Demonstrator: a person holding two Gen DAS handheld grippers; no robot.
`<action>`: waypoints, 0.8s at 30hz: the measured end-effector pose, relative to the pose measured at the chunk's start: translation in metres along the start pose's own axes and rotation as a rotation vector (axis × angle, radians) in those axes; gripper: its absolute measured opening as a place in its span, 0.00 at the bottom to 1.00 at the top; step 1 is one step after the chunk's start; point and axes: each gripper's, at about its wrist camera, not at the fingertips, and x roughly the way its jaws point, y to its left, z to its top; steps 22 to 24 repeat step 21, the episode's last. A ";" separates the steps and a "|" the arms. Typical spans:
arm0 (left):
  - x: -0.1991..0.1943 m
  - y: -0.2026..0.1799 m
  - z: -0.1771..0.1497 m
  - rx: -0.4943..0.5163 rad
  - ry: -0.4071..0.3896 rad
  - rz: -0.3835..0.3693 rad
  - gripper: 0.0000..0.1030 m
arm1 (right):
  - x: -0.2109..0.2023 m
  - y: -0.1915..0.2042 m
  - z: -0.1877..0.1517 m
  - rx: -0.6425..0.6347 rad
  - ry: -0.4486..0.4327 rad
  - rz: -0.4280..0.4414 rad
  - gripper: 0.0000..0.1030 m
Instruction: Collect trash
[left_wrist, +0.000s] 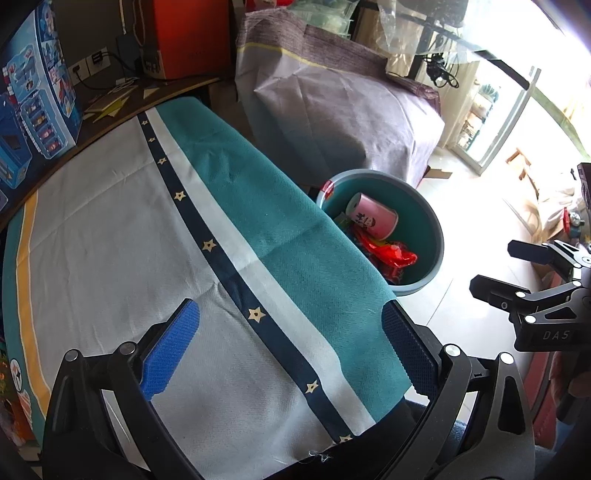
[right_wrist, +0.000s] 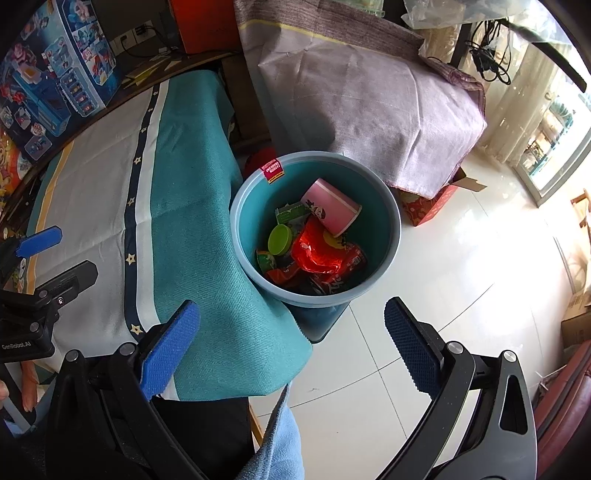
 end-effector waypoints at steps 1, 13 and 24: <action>0.001 0.000 0.000 0.000 0.001 -0.001 0.96 | 0.000 0.000 0.000 0.000 0.000 -0.001 0.93; 0.004 0.001 0.000 -0.014 0.014 -0.007 0.96 | -0.001 -0.001 0.001 -0.006 -0.018 -0.032 0.93; 0.007 0.003 -0.002 -0.017 0.028 -0.002 0.96 | -0.003 -0.002 0.000 0.003 -0.030 -0.045 0.93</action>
